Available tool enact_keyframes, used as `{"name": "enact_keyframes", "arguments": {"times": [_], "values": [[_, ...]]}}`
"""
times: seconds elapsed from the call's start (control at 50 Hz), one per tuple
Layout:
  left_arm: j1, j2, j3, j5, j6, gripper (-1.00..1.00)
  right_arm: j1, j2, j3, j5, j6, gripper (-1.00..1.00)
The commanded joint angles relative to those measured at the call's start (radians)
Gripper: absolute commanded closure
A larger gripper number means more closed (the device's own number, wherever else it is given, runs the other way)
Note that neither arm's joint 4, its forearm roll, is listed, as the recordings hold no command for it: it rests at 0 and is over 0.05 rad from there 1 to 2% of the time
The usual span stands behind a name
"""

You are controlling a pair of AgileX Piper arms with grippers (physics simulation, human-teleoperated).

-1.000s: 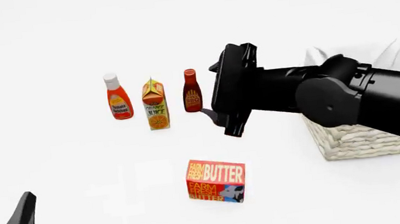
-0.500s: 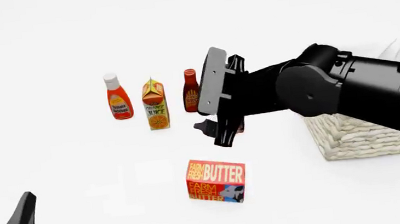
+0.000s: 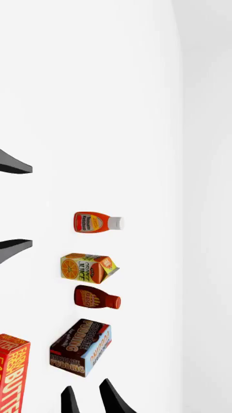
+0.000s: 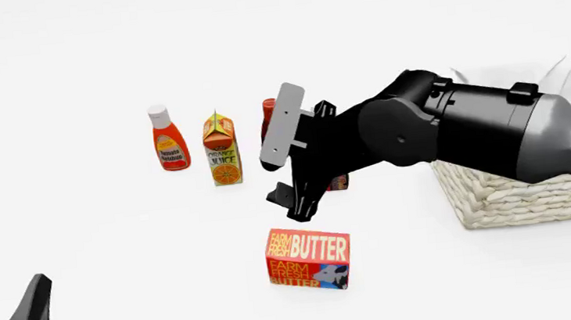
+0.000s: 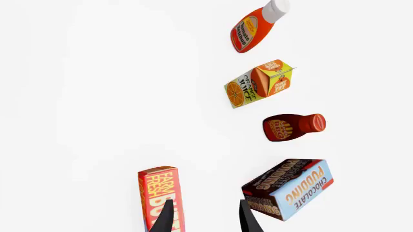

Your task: Pick the butter and place it in the basket.

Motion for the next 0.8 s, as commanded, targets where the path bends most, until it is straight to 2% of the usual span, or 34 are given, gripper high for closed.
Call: {"name": "enact_keyframes", "arguments": {"times": [0.02,0.36,0.8], "values": [[0.0,0.0,0.0,0.0,0.0,-1.0,0.0,0.048,0.009,-0.005,0.023,-1.0],[0.0,0.0,0.0,0.0,0.0,-1.0,0.026,0.09,0.072,-0.057,0.025,-1.0],[0.0,0.0,0.0,0.0,0.0,-1.0,0.067,0.076,0.132,-0.073,0.035,-1.0]]}}
